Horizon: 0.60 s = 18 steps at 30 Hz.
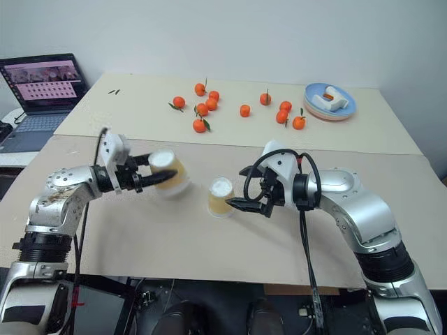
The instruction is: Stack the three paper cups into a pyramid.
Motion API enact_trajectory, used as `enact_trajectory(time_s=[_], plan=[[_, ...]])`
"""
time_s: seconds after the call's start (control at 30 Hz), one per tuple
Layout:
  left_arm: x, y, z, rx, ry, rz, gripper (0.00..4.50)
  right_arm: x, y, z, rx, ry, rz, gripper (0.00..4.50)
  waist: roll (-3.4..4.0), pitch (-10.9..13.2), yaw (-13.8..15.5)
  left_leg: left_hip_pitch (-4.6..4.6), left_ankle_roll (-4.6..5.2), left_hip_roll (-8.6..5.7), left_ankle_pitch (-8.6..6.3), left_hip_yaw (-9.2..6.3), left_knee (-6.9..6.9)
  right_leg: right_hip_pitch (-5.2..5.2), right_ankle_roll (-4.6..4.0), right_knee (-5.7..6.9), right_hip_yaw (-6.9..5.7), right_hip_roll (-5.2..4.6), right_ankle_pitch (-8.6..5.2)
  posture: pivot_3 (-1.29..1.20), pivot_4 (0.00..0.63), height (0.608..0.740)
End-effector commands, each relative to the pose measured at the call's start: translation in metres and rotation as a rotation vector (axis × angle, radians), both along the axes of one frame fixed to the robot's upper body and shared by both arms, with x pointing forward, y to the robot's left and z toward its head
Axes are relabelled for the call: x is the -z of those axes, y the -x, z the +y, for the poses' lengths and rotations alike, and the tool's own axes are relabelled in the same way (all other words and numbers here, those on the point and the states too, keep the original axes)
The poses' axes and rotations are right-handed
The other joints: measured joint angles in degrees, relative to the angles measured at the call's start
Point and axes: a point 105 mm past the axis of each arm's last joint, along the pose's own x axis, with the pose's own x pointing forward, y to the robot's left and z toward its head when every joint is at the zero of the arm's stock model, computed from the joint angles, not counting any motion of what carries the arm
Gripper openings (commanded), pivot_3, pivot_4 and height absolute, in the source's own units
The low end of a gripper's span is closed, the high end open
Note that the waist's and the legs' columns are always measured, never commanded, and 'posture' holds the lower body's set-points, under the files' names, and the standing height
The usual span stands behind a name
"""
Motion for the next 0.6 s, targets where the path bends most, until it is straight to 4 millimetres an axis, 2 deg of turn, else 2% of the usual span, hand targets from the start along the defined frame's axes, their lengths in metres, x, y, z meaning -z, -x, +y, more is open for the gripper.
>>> enact_trajectory(time_s=[0.03,0.3,0.6], plan=[[-0.004,0.001,-0.019,0.098,-0.046,-0.066,2.52,-0.015,0.001,-0.007,0.025,-0.01,-0.074,4.5,0.0,0.0,0.0,-0.01,0.0,-0.01,0.0,0.0,0.0,0.0,0.0,0.0,0.0,0.0,0.0,0.0,0.15,0.68],[0.01,-0.001,-0.051,0.214,-0.062,-0.089,2.52,-0.016,0.003,-0.012,0.054,-0.006,-0.082,4.5,0.0,0.0,-0.1,-0.03,0.01,-0.01,0.0,-0.02,0.01,0.0,0.0,0.01,-0.01,0.02,0.0,0.0,0.15,0.68],[0.015,0.0,-0.053,0.251,-0.086,-0.071,2.52,-0.018,0.005,-0.015,0.075,-0.003,-0.092,4.5,0.0,0.0,-0.2,-0.03,0.01,0.01,0.0,-0.02,0.02,-0.01,0.0,0.01,0.01,0.02,0.0,0.0,0.15,0.68]])
